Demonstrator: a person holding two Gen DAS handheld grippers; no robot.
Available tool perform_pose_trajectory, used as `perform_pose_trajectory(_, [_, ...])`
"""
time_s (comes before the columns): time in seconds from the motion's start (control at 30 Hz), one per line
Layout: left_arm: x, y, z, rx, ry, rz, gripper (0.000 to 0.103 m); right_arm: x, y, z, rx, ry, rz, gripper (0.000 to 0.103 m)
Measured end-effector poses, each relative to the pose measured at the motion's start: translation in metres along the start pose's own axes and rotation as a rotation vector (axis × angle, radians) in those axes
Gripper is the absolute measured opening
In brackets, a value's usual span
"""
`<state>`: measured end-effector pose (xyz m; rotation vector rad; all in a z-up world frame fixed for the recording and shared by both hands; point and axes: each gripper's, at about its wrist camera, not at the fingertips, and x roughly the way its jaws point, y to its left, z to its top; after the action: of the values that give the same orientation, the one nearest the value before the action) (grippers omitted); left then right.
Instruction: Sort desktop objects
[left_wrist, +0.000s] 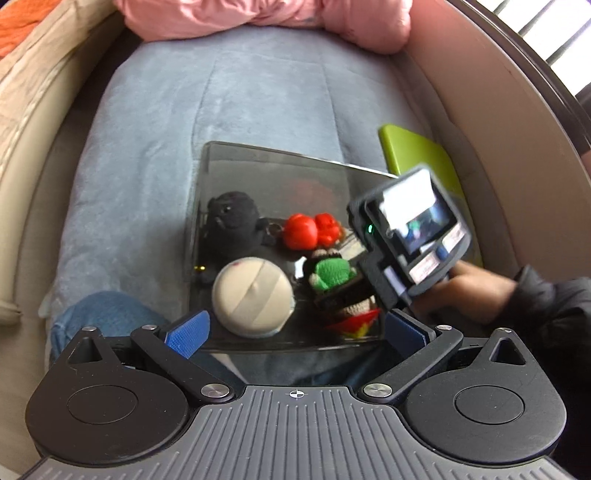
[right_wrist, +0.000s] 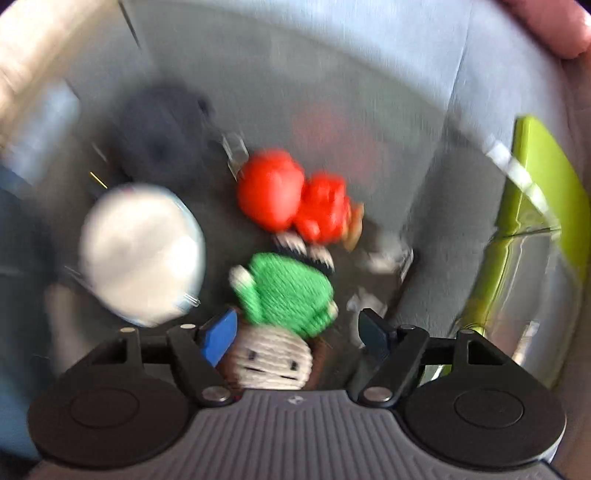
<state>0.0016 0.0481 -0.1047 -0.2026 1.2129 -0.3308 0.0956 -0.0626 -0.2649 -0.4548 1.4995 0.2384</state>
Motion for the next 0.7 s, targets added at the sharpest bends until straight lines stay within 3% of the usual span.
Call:
perform_pose_trajectory(0.03, [-0.001, 0.003, 0.000, -0.010, -0.004, 0.002, 0.103, 0.006, 0.002, -0.001, -0.006, 0.006, 0.005, 0.068])
perform_pose_trajectory(0.07, [-0.001, 0.006, 0.001, -0.023, -0.009, 0.003, 0.103, 0.008, 0.002, -0.002, -0.014, 0.014, 0.021, 0.048])
perform_pose_trajectory(0.13, [-0.002, 0.011, 0.002, -0.050, -0.014, -0.003, 0.103, 0.004, 0.001, -0.006, -0.041, 0.029, 0.032, 0.034])
perform_pose_trajectory(0.2, [-0.001, 0.012, 0.003, -0.065, -0.017, -0.024, 0.103, -0.009, -0.002, -0.011, -0.091, 0.011, -0.035, 0.005])
perform_pose_trajectory(0.23, [0.000, 0.012, 0.003, -0.067, -0.015, -0.037, 0.103, -0.015, -0.005, -0.013, -0.109, 0.005, -0.081, 0.001])
perform_pose_trajectory(0.33, [0.007, 0.006, 0.001, -0.055, 0.008, -0.048, 0.103, -0.026, -0.015, -0.018, -0.137, -0.007, -0.171, 0.005])
perform_pose_trajectory(0.4, [0.010, 0.004, -0.001, -0.046, 0.014, -0.049, 0.103, -0.030, -0.028, -0.017, -0.077, -0.037, -0.118, 0.011])
perform_pose_trajectory(0.53, [0.012, 0.003, -0.004, -0.042, 0.019, -0.067, 0.103, -0.054, -0.058, -0.013, 0.175, -0.181, 0.168, 0.065])
perform_pose_trajectory(0.57, [0.012, 0.004, -0.004, -0.043, 0.018, -0.071, 0.103, -0.058, -0.066, -0.011, 0.265, -0.208, 0.235, 0.072])
perform_pose_trajectory(0.7, [0.011, 0.008, -0.005, -0.055, 0.007, -0.080, 0.103, -0.046, -0.089, -0.002, 0.662, -0.189, 0.495, 0.072])
